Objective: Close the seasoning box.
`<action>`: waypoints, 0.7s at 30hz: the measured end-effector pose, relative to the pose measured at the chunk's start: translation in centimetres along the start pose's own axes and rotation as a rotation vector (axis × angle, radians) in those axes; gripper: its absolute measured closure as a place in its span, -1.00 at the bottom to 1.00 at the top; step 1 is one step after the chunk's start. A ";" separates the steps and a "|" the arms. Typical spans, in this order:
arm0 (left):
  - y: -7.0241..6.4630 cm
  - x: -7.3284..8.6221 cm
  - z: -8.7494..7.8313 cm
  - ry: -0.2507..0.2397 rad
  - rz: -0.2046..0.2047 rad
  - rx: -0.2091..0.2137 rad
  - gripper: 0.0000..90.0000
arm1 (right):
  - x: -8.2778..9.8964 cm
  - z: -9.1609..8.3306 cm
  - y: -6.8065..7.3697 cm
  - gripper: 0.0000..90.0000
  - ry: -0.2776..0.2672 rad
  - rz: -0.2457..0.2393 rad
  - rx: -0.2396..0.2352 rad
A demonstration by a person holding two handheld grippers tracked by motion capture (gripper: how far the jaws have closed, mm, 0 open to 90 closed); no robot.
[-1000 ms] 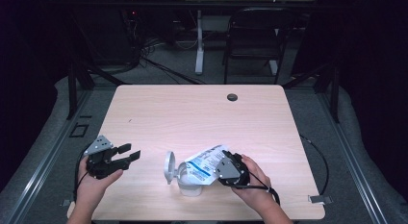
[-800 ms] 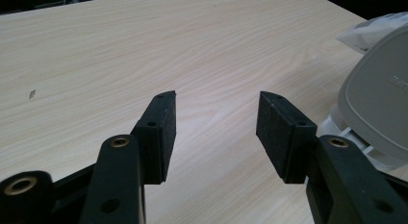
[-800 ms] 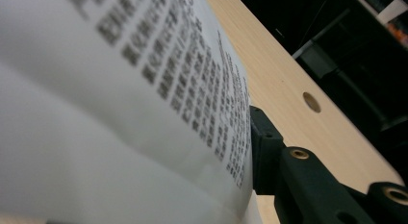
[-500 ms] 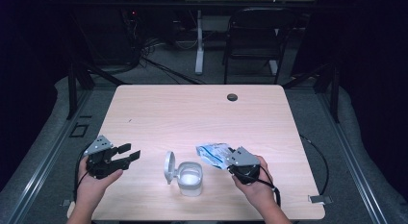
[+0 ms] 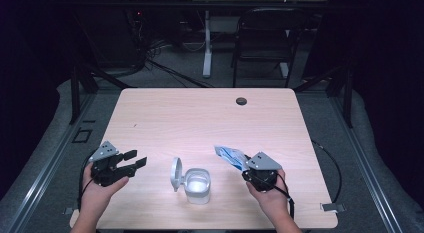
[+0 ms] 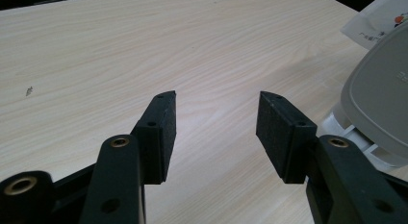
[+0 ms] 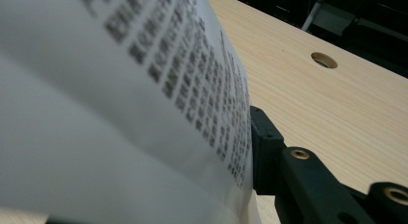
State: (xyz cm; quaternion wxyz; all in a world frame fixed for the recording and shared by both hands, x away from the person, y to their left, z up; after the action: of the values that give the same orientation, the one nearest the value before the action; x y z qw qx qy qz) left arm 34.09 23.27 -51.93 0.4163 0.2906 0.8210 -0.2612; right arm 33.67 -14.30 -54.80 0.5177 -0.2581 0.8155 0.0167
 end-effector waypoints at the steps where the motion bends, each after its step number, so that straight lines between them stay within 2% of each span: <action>1: 0.0 0.0 0.1 0.000 -0.003 0.001 0.10 | 0.1 -0.1 -0.1 0.59 0.003 0.006 -0.003; 12: -0.5 0.3 0.3 0.008 0.007 -0.004 0.11 | 2.1 -0.1 -0.8 0.58 0.003 0.140 -0.009; 15: -0.7 0.3 0.5 0.011 0.013 -0.004 0.11 | 2.5 0.2 -1.1 0.58 0.009 0.215 -0.028; 21: -0.8 0.4 0.3 0.003 0.010 -0.006 0.11 | 3.5 1.1 -1.3 0.58 0.044 0.286 -0.059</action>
State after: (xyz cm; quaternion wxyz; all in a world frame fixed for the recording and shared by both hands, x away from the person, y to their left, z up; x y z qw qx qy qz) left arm 33.53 22.64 -52.23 0.4174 0.2935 0.8209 -0.2563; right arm 34.04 -16.50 -57.96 0.4845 -0.1547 0.8541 0.1084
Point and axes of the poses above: each handheld gripper's, and its own axes: z roughly forward along the jaws, x roughly out of its underside, y roughly to its left, the point moved 6 cm from there along z, roughly forward along the jaws, and after that the axes turned 8 degrees about x, right-handed, at the moved point
